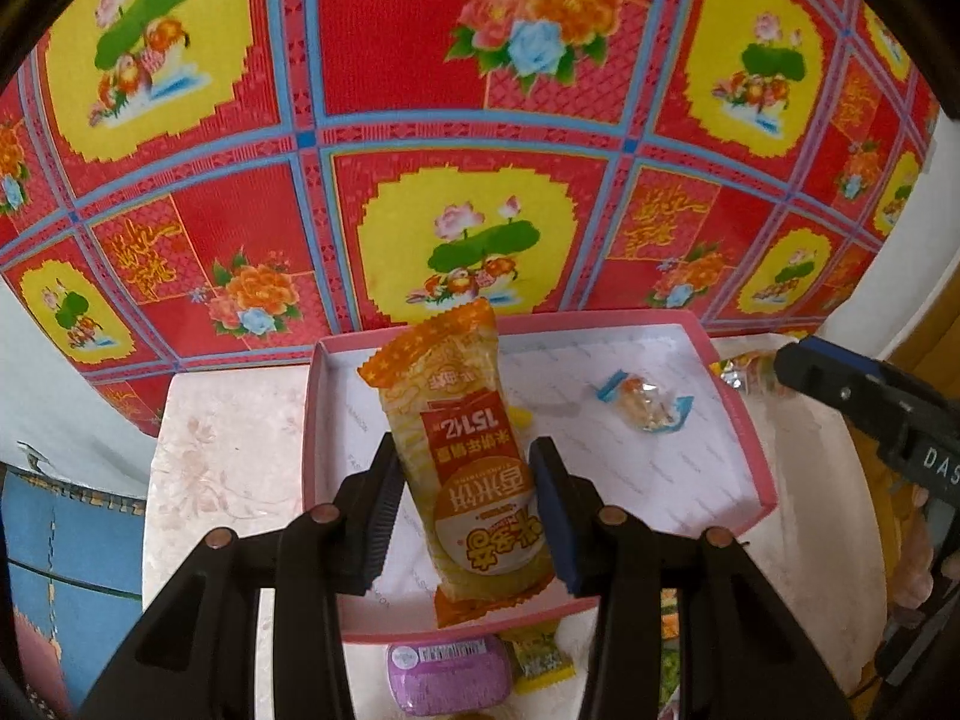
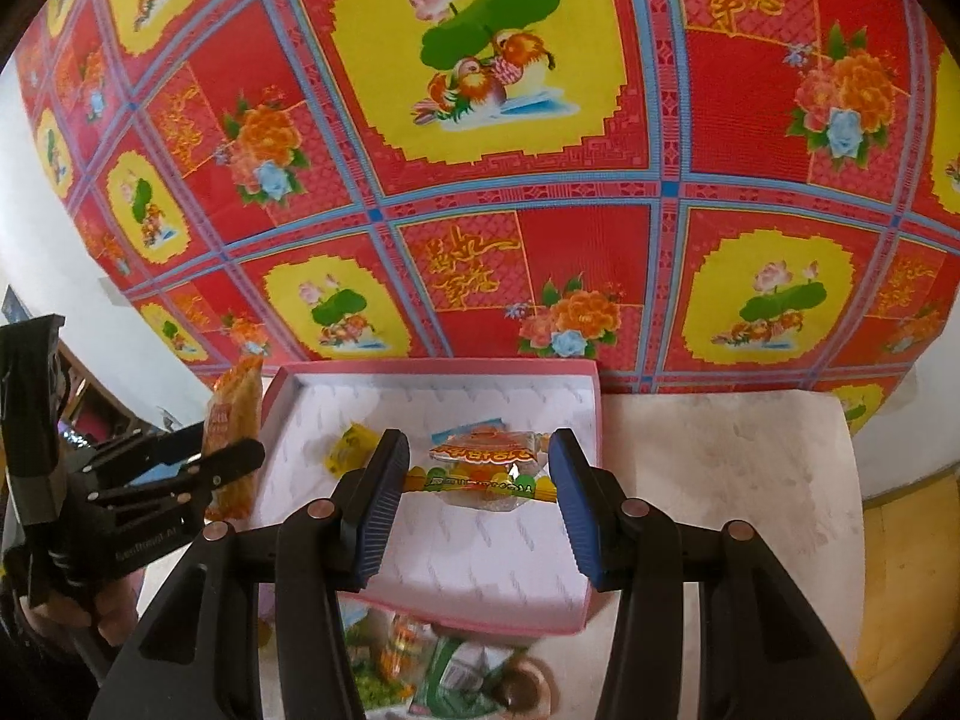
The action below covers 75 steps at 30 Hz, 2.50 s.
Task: Organize snacks
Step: 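Open the left tool over the pink tray while the right tool releases the gummy pack into it, then withdraw both tools from the tray back toward the remaining snacks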
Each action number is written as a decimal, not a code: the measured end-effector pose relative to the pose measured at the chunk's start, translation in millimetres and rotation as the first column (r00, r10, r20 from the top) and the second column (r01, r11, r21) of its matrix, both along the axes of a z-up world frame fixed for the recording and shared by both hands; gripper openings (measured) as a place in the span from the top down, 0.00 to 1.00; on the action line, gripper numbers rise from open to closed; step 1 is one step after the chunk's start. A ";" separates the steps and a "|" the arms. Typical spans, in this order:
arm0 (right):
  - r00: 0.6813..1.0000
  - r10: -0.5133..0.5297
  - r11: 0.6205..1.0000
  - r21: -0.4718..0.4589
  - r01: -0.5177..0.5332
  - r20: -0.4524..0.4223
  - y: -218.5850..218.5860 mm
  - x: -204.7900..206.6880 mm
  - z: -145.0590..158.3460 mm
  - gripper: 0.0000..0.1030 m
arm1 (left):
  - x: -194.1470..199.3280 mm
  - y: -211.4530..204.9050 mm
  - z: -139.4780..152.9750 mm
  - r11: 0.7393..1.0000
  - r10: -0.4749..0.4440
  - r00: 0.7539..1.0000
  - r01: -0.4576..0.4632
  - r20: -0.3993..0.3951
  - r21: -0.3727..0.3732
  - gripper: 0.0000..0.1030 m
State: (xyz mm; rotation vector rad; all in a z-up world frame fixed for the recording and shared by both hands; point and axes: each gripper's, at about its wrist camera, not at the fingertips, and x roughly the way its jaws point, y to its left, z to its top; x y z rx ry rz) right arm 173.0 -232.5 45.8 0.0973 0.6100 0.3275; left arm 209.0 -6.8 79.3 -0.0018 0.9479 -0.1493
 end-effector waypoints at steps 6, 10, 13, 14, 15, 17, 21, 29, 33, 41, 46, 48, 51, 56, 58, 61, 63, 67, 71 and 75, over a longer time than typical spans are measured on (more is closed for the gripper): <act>1.000 0.008 1.000 -0.009 -0.008 0.002 5.8 15.3 -4.0 0.52 | 12.1 0.9 -15.1 1.000 0.013 1.000 -0.013 -0.025 0.009 0.57; 1.000 0.007 1.000 -0.011 -0.007 -0.007 7.5 27.4 -12.4 0.52 | 21.2 1.0 -24.2 1.000 0.020 0.999 -0.020 -0.035 0.016 0.57; 1.000 0.003 1.000 -0.003 -0.003 -0.019 7.6 36.4 -19.3 0.52 | 27.3 0.1 -31.0 0.999 0.024 0.999 -0.023 -0.041 0.022 0.57; 1.000 0.002 1.000 0.000 -0.002 -0.022 7.7 39.2 -21.6 0.52 | 29.0 -0.5 -32.8 0.999 0.024 0.999 -0.023 -0.042 0.023 0.57; 1.000 0.002 1.000 0.000 -0.002 -0.026 8.0 42.2 -23.6 0.52 | 30.6 -0.7 -34.4 0.999 0.024 0.999 -0.023 -0.043 0.024 0.57; 0.999 0.000 1.000 -0.004 0.000 -0.032 8.8 48.1 -27.6 0.52 | 34.4 -0.6 -37.8 0.999 0.027 0.999 -0.026 -0.046 0.028 0.57; 0.999 -0.013 1.000 -0.012 0.013 -0.037 9.5 56.5 -34.8 0.52 | 38.4 0.1 -44.7 1.000 0.025 0.999 -0.024 -0.040 0.015 0.57; 0.999 -0.008 1.000 -0.007 0.008 -0.049 12.2 69.8 -50.3 0.52 | 44.3 -5.2 -61.7 0.999 0.042 0.998 -0.040 -0.055 0.036 0.56; 0.997 -0.021 1.000 -0.007 0.020 -0.079 11.3 77.6 -60.9 0.52 | 47.5 -6.9 -62.6 0.999 0.037 0.998 -0.035 -0.055 0.026 0.56; 0.993 -0.035 0.999 -0.034 0.031 -0.111 19.2 81.5 -71.3 0.52 | 50.7 -4.3 -64.1 0.999 0.038 0.998 -0.038 -0.052 0.012 0.56; 0.991 -0.015 0.999 -0.040 0.010 -0.133 28.2 84.9 -74.1 0.51 | 52.3 -6.0 -63.9 0.999 0.038 0.997 -0.038 -0.060 0.002 0.56; 0.991 -0.014 0.999 -0.044 0.008 -0.133 30.0 85.4 -74.8 0.51 | 54.5 -6.6 -63.5 0.999 0.036 0.997 -0.035 -0.063 0.009 0.53; 0.990 -0.011 0.999 -0.031 0.006 -0.138 30.4 85.5 -74.1 0.51 | 57.4 -7.1 -61.0 0.999 0.033 0.996 -0.032 -0.078 0.018 0.50; 0.990 -0.010 1.000 -0.011 0.008 -0.138 23.1 82.1 -71.0 0.49 | 51.3 -8.0 -51.9 1.000 0.023 0.996 -0.022 -0.083 0.015 0.50; 0.991 -0.013 1.000 -0.004 0.013 -0.131 20.2 78.9 -67.5 0.41 | 46.4 -4.6 -46.5 1.000 0.020 0.996 -0.020 -0.081 0.003 0.49; 0.992 -0.008 1.000 0.006 0.009 -0.126 19.3 74.1 -63.1 0.36 | 42.0 -2.4 -39.4 1.000 0.022 0.996 -0.022 -0.084 0.003 0.47; 0.993 -0.011 1.000 0.002 0.011 -0.119 17.7 69.9 -59.9 0.35 | 40.4 -0.5 -35.3 0.999 0.028 0.996 -0.026 -0.086 0.022 0.46; 0.994 -0.011 1.000 0.014 0.012 -0.109 12.2 58.4 -53.4 0.34 | 31.0 3.3 -26.5 1.000 0.023 0.997 -0.022 -0.078 0.014 0.45; 0.996 -0.014 1.000 0.018 0.016 -0.092 8.6 42.3 -46.8 0.34 | 18.1 10.1 -18.6 1.000 0.024 0.995 -0.026 -0.096 -0.017 0.43; 0.996 -0.032 0.999 -0.008 0.032 -0.086 8.4 25.2 -45.9 0.34 | 4.0 13.7 -14.6 0.998 0.006 0.994 -0.013 -0.107 -0.057 0.43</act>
